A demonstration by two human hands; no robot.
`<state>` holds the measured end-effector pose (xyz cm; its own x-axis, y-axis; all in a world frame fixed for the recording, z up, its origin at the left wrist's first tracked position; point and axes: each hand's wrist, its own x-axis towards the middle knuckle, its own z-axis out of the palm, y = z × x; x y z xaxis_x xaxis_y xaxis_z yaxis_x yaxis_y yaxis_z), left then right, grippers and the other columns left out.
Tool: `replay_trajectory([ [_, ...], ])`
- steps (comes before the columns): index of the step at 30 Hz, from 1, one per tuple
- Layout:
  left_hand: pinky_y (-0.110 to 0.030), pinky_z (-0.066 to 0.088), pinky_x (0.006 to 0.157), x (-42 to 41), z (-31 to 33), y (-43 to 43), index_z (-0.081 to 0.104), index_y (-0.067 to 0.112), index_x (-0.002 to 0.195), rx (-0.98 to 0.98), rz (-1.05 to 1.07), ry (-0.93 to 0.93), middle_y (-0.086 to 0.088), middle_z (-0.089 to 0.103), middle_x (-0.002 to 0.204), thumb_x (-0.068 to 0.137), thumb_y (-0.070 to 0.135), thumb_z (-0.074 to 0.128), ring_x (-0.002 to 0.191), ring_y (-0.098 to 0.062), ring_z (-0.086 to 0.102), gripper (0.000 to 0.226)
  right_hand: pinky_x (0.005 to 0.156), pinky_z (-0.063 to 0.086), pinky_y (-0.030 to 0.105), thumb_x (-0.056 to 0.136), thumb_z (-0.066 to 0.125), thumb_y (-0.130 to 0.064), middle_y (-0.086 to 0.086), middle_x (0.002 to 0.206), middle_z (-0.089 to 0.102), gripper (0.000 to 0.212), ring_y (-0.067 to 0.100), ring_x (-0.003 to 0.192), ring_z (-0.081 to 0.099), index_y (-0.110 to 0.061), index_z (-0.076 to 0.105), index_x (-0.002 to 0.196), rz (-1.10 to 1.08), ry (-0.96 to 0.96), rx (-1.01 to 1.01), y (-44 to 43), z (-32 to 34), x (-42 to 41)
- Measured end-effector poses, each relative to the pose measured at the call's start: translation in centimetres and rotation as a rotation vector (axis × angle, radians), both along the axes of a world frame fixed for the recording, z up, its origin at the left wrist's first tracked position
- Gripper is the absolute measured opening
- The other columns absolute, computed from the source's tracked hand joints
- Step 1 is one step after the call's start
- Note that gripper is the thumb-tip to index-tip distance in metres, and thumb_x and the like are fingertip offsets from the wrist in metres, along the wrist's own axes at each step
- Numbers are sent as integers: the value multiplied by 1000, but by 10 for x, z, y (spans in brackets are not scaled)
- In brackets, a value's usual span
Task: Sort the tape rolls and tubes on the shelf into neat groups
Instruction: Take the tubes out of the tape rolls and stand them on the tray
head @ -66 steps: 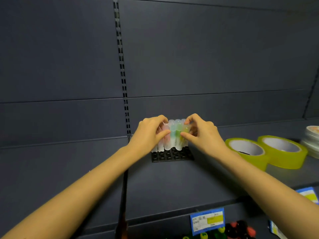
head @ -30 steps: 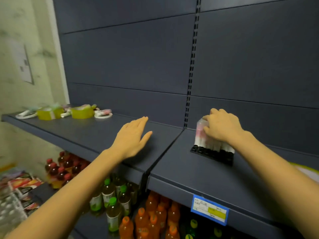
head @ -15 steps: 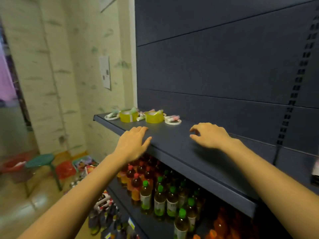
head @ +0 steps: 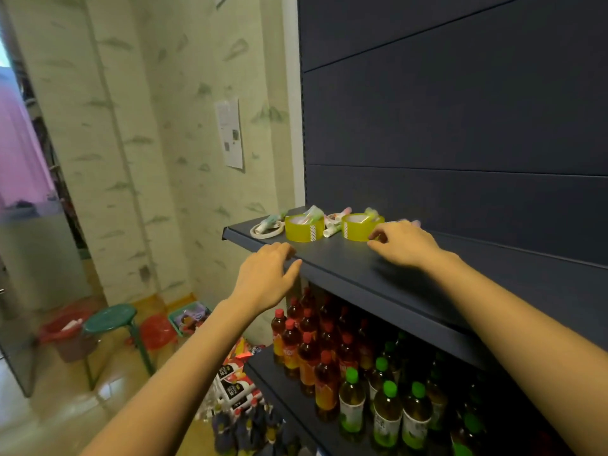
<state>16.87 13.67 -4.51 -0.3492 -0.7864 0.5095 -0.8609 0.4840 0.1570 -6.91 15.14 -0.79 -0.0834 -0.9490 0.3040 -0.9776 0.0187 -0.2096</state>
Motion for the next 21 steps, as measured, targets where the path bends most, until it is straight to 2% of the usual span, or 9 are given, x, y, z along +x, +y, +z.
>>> replay_trajectory([
  [3,-34,44,87,5,-3,-27,56,16,114,-20,-27,44,0,62,116,95,37,42,109,-19,53,32,80,27,32,94,45,-37,12,125,53,29,34,115,47,-26,62,115,13,-53,-41,-28,2,18],
  [6,-32,43,84,10,-13,-53,57,18,113,-31,-42,100,2,62,116,95,37,43,108,-17,53,30,90,39,37,94,46,-37,13,113,62,34,32,112,53,-19,62,117,51,-99,-48,-63,5,34],
  [8,-31,43,84,14,-17,-74,57,19,113,-32,-56,115,3,62,116,95,37,44,109,-16,53,29,87,42,36,93,47,-41,10,112,65,37,30,108,57,-16,63,116,32,-151,-68,-88,8,42],
  [10,-32,44,85,18,-18,-96,57,19,115,-41,-67,129,2,62,116,94,37,45,109,-17,54,30,82,43,33,92,50,-42,10,115,65,38,30,107,57,-14,64,114,3,-182,-72,-116,11,47],
  [16,-33,45,83,21,-2,-168,60,19,111,-45,-126,171,3,63,111,94,32,47,105,-17,54,25,81,41,35,91,47,-52,11,114,62,49,32,109,55,-11,64,112,-86,-173,15,-207,12,52],
  [19,-29,40,79,16,5,-199,60,19,110,-43,-154,188,4,63,108,94,33,47,103,-17,54,25,79,45,35,90,50,-51,11,107,65,46,27,96,58,-10,65,105,-93,-131,77,-239,4,53],
  [21,-29,40,78,11,6,-217,60,19,110,-38,-175,209,4,63,107,94,33,47,101,-16,54,25,73,46,32,88,55,-46,11,99,69,40,22,85,59,-9,66,99,-88,-129,115,-253,2,51],
])
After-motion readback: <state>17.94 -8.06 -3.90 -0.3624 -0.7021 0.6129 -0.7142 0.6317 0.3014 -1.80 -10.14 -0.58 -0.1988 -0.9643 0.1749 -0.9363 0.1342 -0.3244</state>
